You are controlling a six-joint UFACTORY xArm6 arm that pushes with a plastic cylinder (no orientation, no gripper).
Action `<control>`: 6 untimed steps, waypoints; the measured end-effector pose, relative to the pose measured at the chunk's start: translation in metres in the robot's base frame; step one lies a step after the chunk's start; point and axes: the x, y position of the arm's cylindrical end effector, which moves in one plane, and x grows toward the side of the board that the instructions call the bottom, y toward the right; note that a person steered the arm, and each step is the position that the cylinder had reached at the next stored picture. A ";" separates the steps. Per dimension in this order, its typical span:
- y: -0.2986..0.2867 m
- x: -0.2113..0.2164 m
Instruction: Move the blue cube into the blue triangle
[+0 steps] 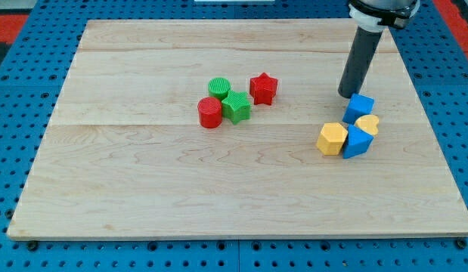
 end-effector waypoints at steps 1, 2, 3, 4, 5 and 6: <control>-0.009 0.017; -0.014 -0.004; 0.033 -0.006; 0.031 0.016; 0.012 0.035; 0.008 0.032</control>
